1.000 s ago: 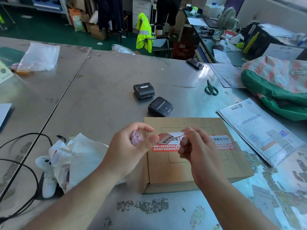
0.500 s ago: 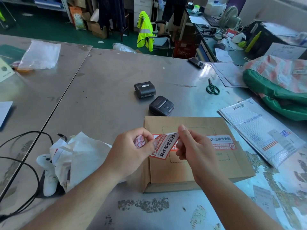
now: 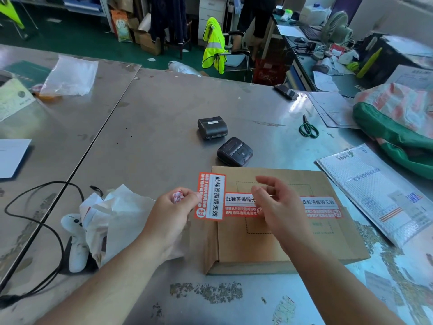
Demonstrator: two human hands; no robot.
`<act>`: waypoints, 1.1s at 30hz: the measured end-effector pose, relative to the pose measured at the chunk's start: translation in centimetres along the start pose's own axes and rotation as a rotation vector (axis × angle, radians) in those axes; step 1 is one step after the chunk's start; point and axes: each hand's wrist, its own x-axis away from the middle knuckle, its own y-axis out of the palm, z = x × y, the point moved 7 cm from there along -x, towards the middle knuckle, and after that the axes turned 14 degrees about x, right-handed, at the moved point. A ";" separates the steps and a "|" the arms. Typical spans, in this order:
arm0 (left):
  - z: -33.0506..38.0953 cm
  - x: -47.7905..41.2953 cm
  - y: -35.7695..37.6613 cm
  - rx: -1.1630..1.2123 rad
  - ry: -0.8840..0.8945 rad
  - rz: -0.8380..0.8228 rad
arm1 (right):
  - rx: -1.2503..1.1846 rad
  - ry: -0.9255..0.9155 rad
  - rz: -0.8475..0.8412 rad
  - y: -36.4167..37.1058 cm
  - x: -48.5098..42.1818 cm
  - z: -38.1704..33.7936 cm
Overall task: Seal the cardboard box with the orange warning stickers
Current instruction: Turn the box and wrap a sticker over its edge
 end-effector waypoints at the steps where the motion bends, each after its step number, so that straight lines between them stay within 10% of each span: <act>1: -0.3 -0.2 -0.4 0.013 -0.023 0.025 | 0.026 -0.015 0.007 -0.2 -0.1 0.0; 11: -2.6 -0.5 -0.7 0.098 -0.133 0.031 | 0.576 -0.436 -0.068 2.2 0.1 -0.7; 33: -3.6 -0.9 -0.6 0.091 -0.137 0.053 | 0.681 -0.437 -0.109 3.6 -0.3 -0.3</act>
